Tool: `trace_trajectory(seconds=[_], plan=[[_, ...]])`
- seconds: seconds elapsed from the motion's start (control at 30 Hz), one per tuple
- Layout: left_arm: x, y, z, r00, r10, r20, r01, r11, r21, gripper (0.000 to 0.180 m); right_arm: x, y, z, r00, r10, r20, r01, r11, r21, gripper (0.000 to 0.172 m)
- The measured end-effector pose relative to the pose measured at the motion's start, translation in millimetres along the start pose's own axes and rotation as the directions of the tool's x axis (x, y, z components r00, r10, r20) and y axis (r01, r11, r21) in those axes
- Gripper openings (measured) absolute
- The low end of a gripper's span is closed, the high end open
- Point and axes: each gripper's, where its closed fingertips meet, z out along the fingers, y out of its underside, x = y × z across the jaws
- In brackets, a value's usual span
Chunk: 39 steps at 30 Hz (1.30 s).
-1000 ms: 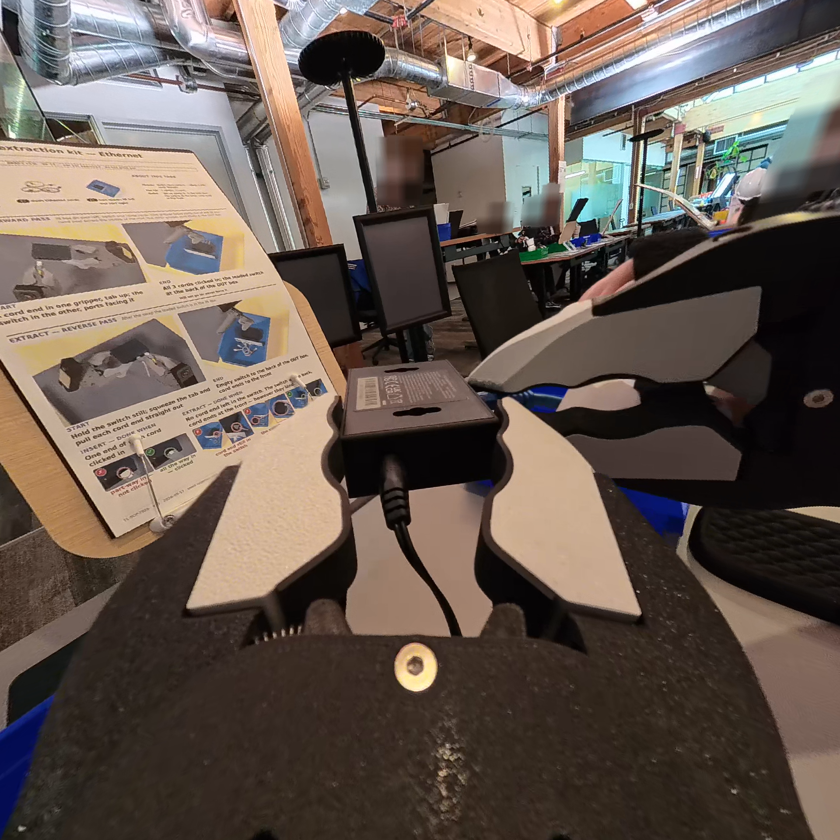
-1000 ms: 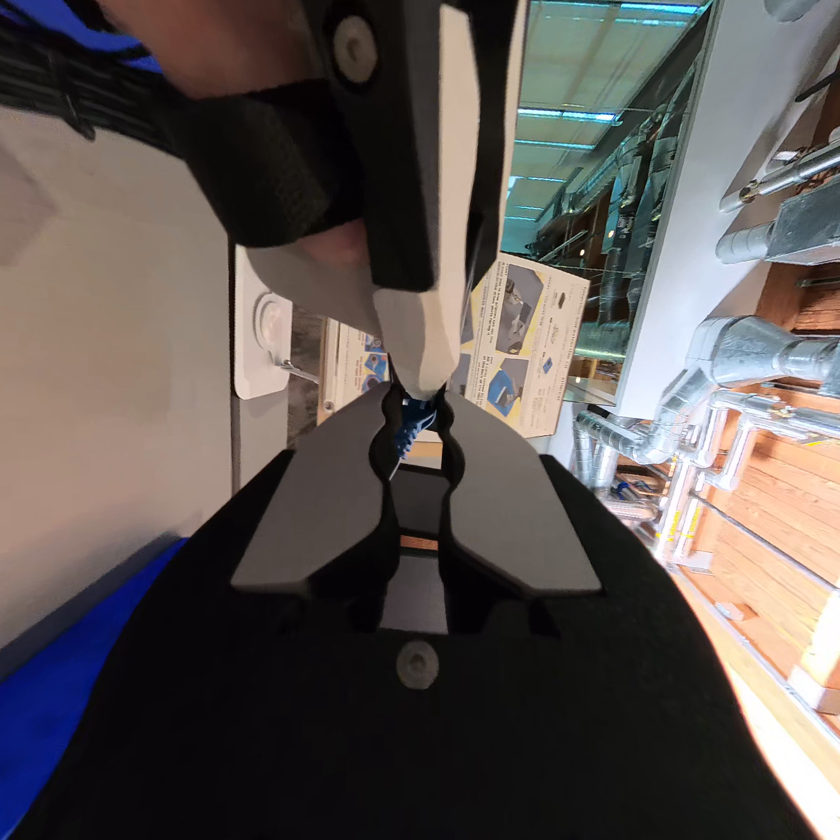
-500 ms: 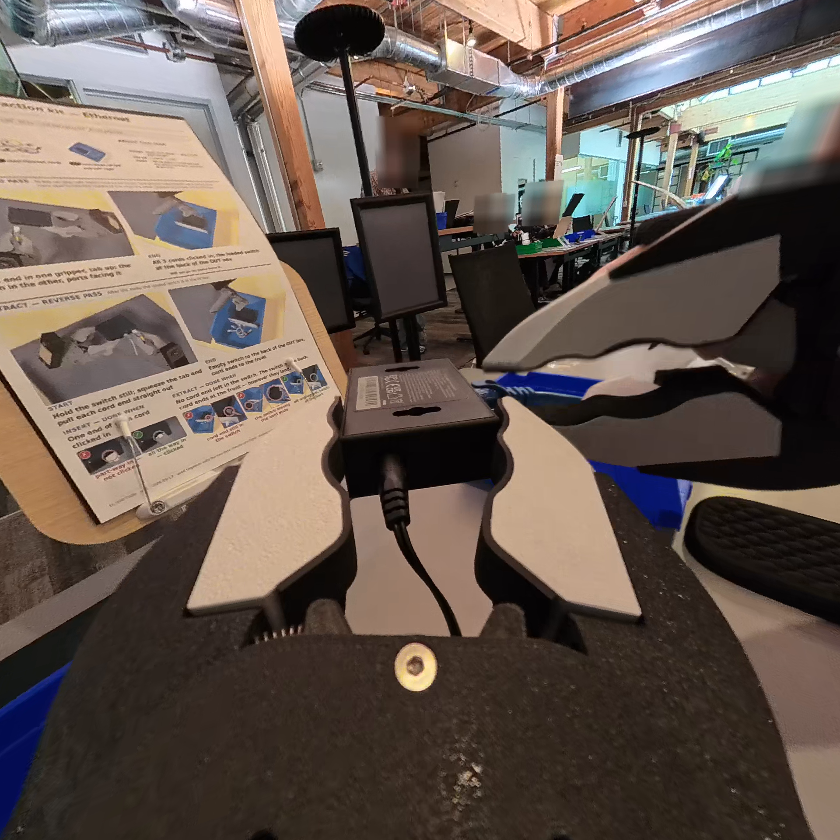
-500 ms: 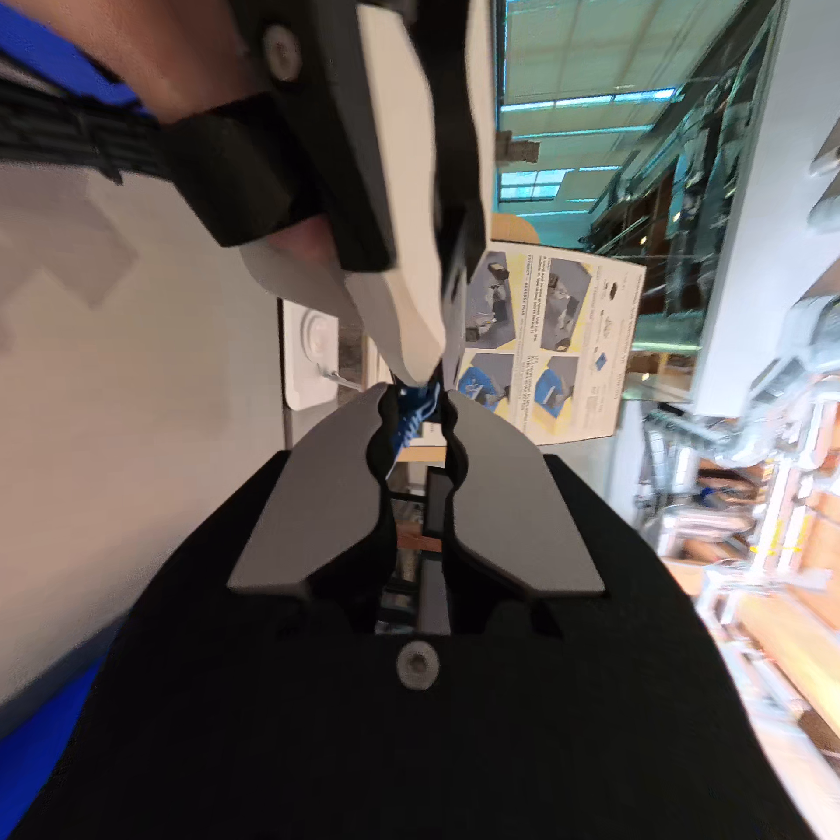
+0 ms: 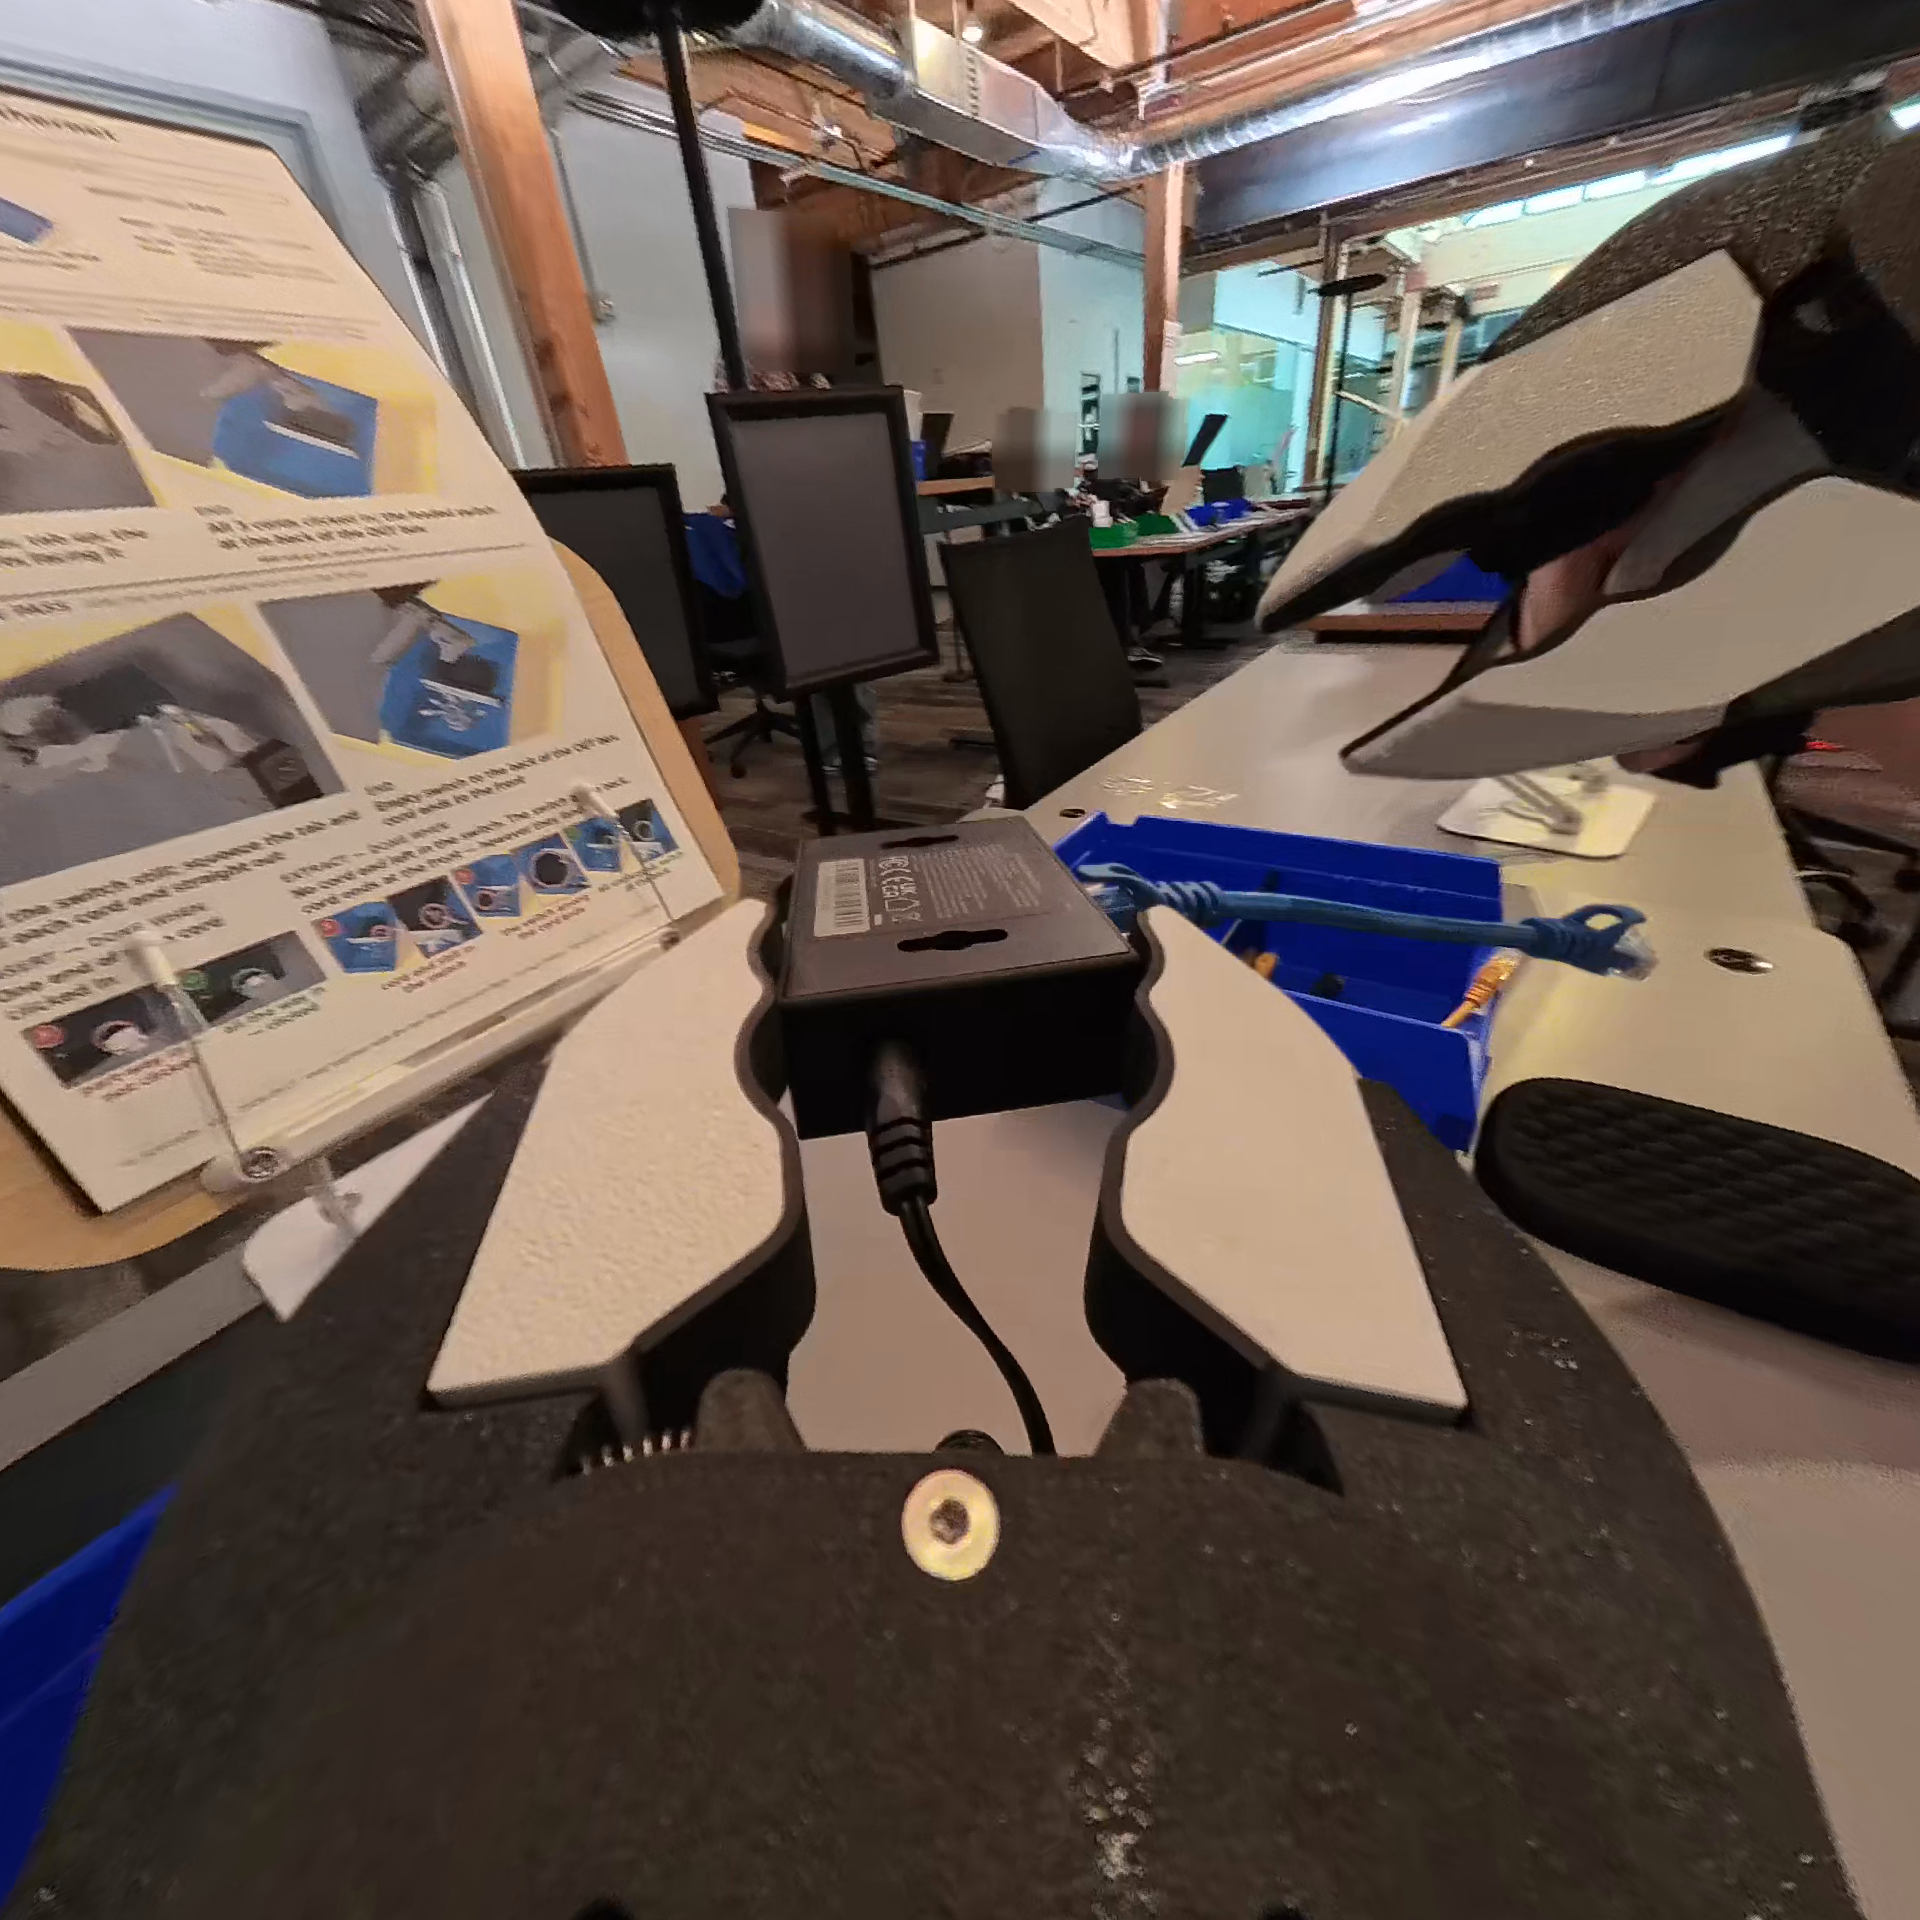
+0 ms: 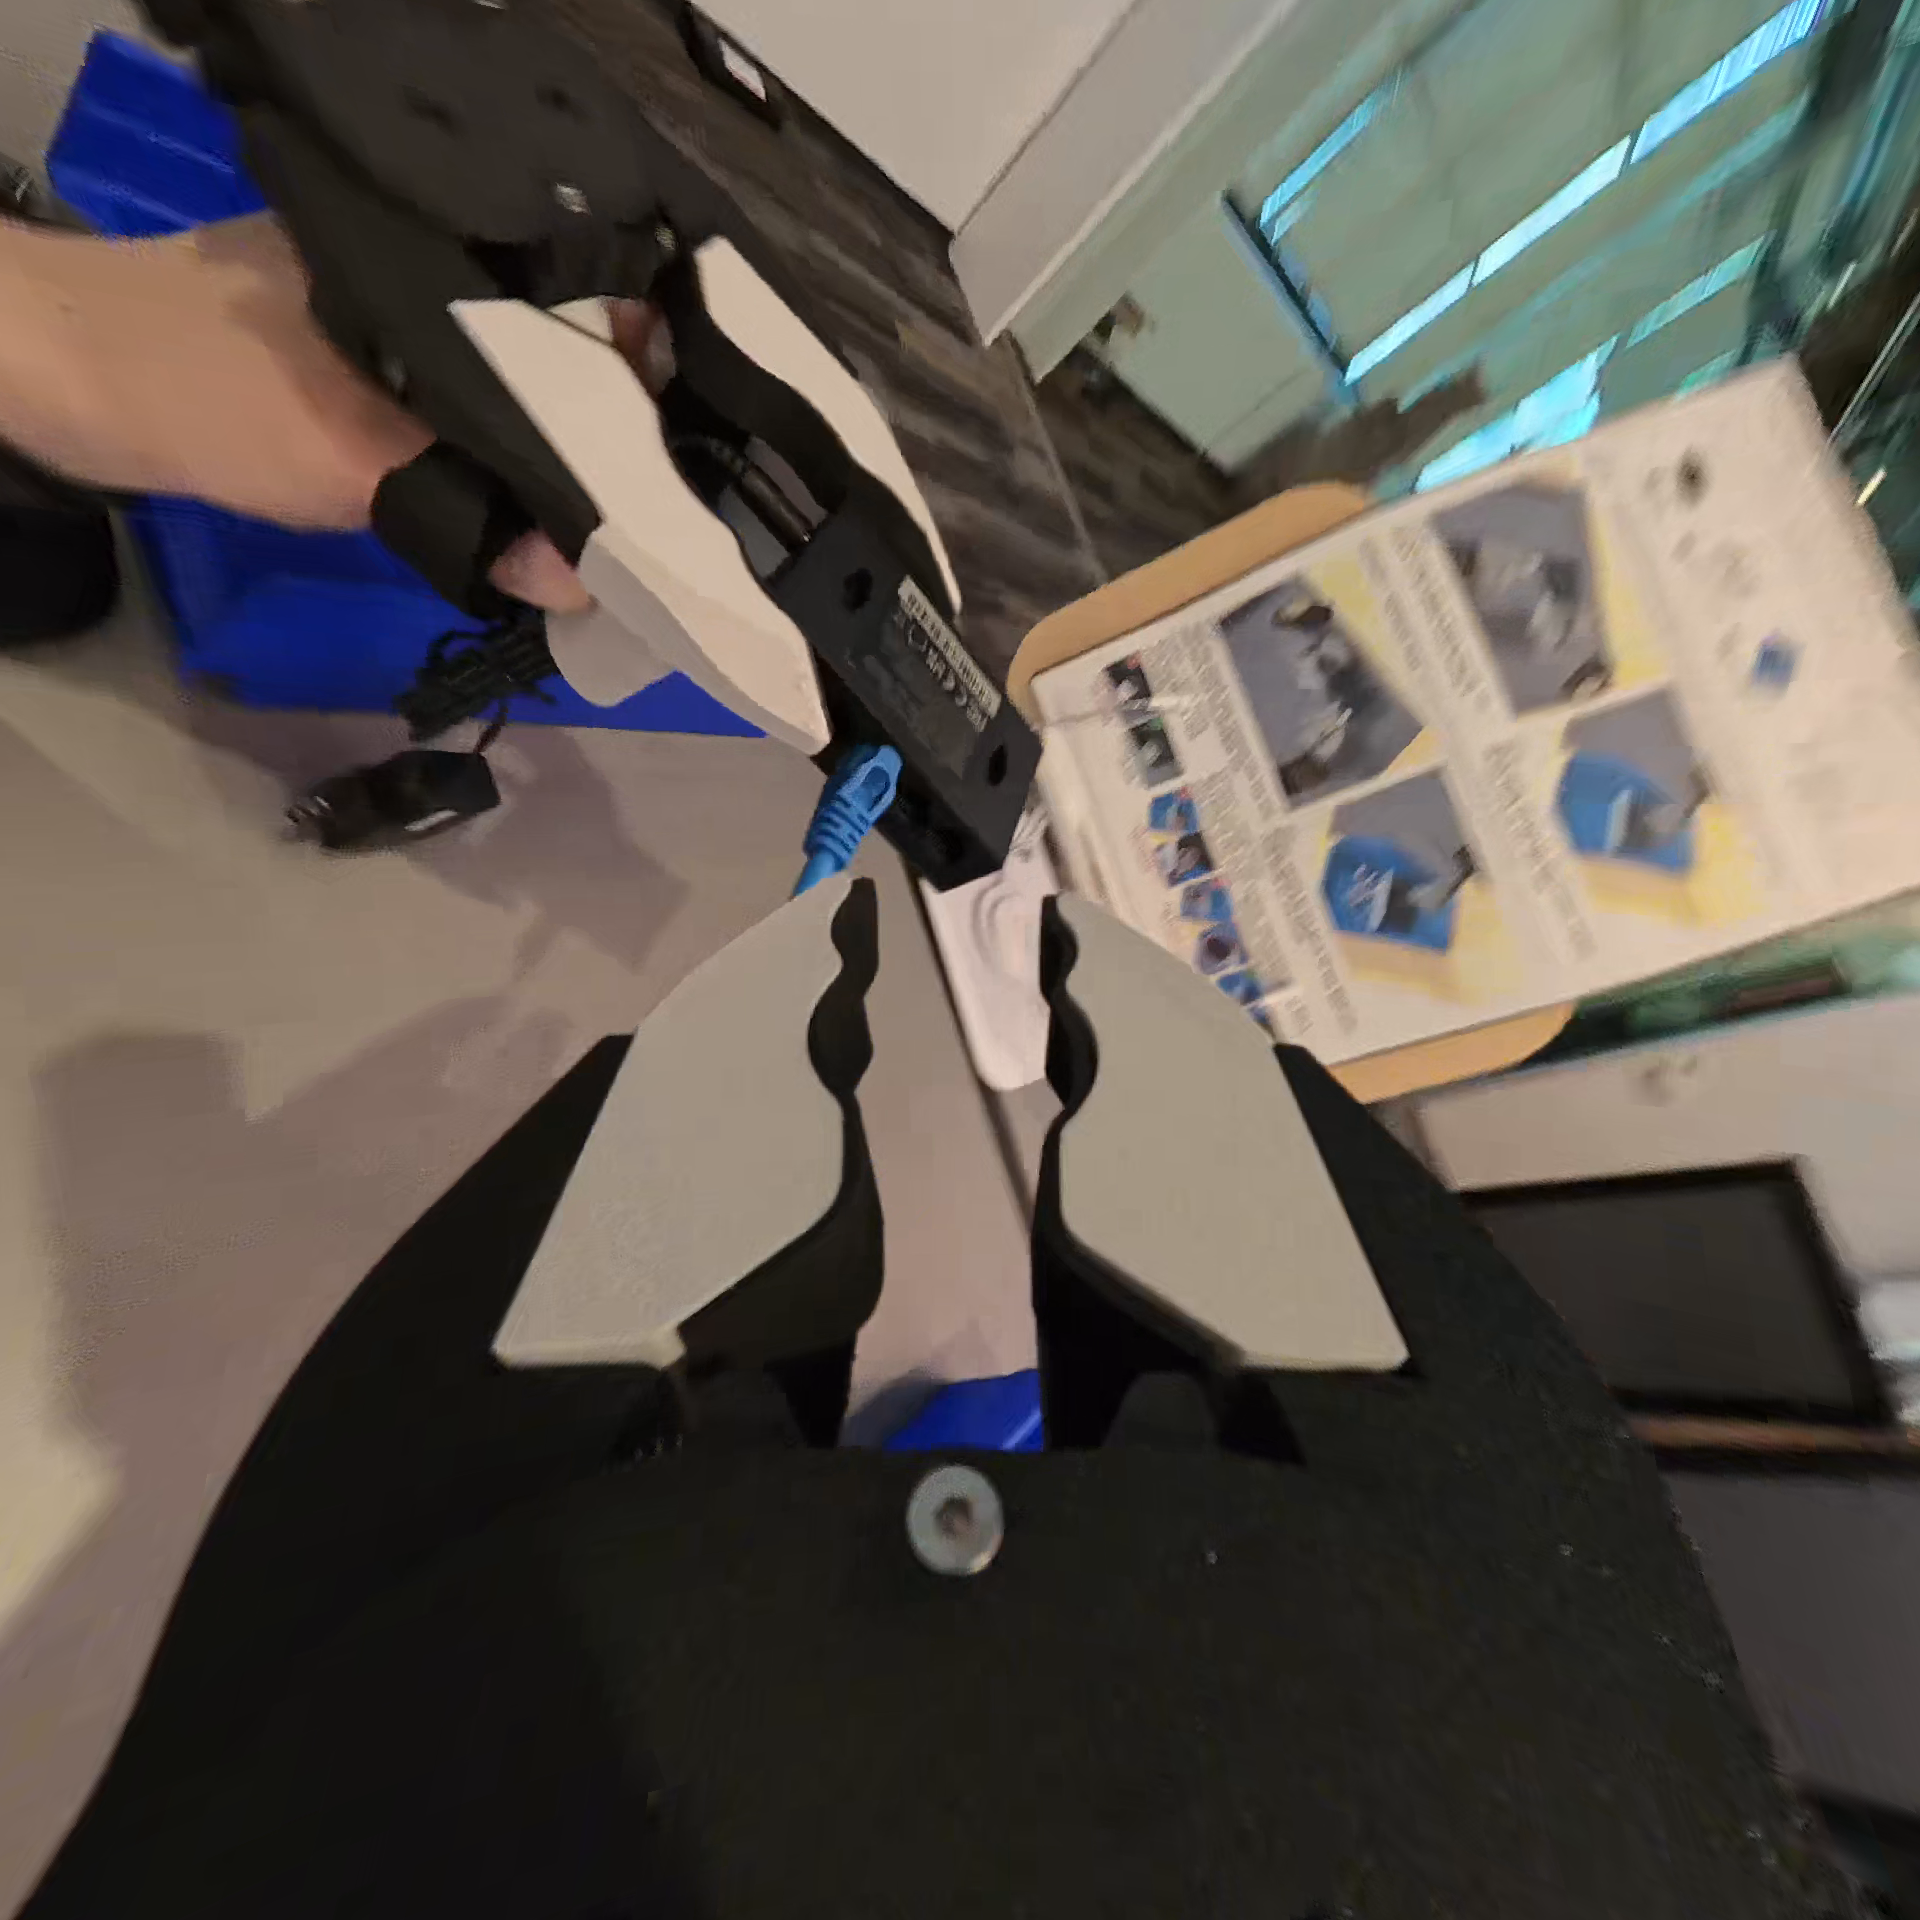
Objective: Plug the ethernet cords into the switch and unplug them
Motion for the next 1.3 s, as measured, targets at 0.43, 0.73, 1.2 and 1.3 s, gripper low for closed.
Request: trace_trajectory(seconds=[0.43,0.73,1.2,1.3], plan=[[40.9,-16.1,-7.9,0.889,-0.293,-0.351,0.295,0.954,-0.049,0.062,-25.6,-14.8,-3.3,0.905,-0.401,-0.145,0.421,0.894,0.153,0.03],[49.3,-16.6,-8.1,0.876,-0.301,-0.377,0.297,0.952,-0.07,0.062,-36.6,-24.0,1.7,0.875,-0.474,-0.104,0.484,0.866,0.129,0.016],[57.3,-17.2,-6.6,0.878,-0.281,-0.387,0.282,0.958,-0.054,0.063,-39.2,-22.1,-2.6,0.874,-0.482,-0.07,0.487,0.865,0.122,0.013],[58.4,-16.8,-7.9,0.895,-0.22,-0.389,0.224,0.974,-0.036,0.063,-42.9,-20.5,-2.1,0.88,-0.473,-0.053,0.476,0.871,0.125,0.013]])
